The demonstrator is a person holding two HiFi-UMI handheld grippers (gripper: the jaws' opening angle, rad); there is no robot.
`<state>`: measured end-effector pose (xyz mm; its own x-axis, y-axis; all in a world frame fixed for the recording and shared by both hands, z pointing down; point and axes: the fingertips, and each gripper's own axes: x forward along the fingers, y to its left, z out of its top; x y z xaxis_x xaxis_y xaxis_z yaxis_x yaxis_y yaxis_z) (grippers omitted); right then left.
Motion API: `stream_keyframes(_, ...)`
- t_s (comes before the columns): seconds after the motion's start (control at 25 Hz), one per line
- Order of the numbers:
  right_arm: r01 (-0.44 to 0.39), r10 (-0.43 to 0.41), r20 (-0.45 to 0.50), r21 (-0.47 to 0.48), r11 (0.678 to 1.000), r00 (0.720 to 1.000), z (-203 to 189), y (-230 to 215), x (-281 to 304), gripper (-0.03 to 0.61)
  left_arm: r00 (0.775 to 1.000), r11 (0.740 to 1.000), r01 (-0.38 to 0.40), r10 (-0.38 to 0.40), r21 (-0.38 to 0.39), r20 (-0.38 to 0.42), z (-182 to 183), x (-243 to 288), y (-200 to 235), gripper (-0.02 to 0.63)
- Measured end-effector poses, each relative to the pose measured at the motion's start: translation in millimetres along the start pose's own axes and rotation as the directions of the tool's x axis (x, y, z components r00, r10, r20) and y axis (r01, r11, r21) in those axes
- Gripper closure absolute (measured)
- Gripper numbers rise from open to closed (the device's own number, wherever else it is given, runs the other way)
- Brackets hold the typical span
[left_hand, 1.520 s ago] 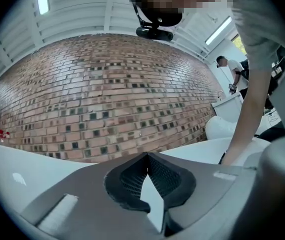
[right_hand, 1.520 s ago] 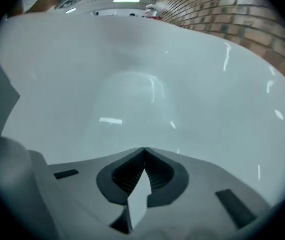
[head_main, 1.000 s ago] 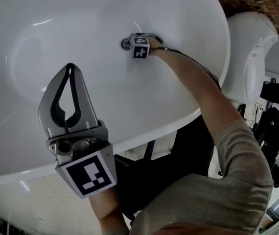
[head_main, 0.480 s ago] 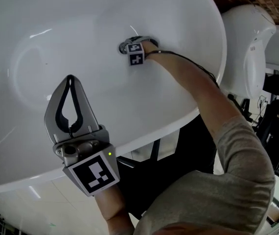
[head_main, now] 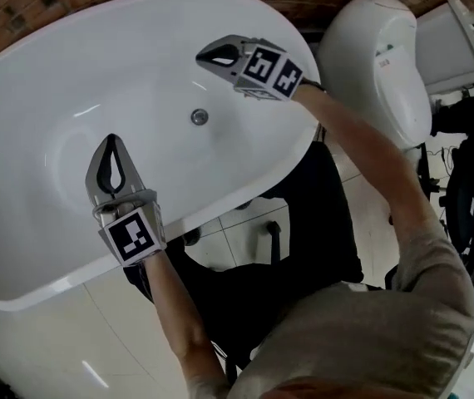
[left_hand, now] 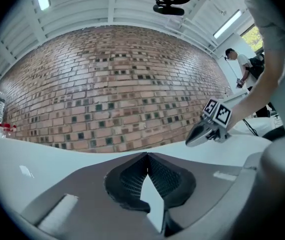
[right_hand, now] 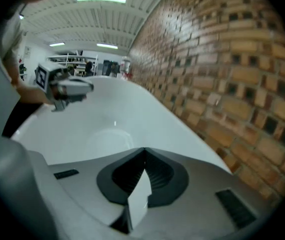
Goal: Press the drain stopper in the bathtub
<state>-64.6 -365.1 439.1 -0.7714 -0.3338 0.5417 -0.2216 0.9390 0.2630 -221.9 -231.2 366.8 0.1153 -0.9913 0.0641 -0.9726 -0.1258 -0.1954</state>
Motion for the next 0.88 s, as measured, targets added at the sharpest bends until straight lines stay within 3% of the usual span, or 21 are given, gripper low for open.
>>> stream_keyframes(0.16,0.086,-0.083,0.244,-0.002,0.996,0.966,91.1,30.6,-163.6,0.578,0.987,1.000,0.027,-0.028,0.009,0.159,95.7,-41.8,-15.6,0.607)
stream_keyframes(0.36,0.135,-0.107,0.458,-0.028,0.990,0.883,171.8,110.2,-304.5,0.578,0.943,0.989,0.071,-0.109,0.131,0.316,204.8,-113.4,-48.6,0.607)
stream_keyframes(0.48,0.204,-0.126,0.575,-0.073,0.976,0.808,209.0,154.9,-370.0,0.578,0.899,0.975,0.094,-0.169,0.200,0.403,263.6,-159.4,-69.6,0.607)
stream_keyframes(0.64,0.202,-0.071,0.702,-0.106,0.974,0.709,240.6,212.0,-442.4,0.578,0.837,0.972,0.181,-0.232,0.150,0.495,318.9,-230.4,-100.1,0.607)
stream_keyframes(0.72,0.213,-0.049,0.732,-0.133,0.968,0.680,252.4,233.5,-470.1,0.578,0.800,0.965,0.216,-0.260,0.146,0.541,342.0,-267.9,-119.2,0.607)
stream_keyframes(0.88,0.305,-0.072,0.773,-0.161,0.939,0.631,274.7,268.8,-517.8,0.578,0.717,0.946,0.239,-0.323,0.218,0.618,376.1,-338.9,-153.2,0.607)
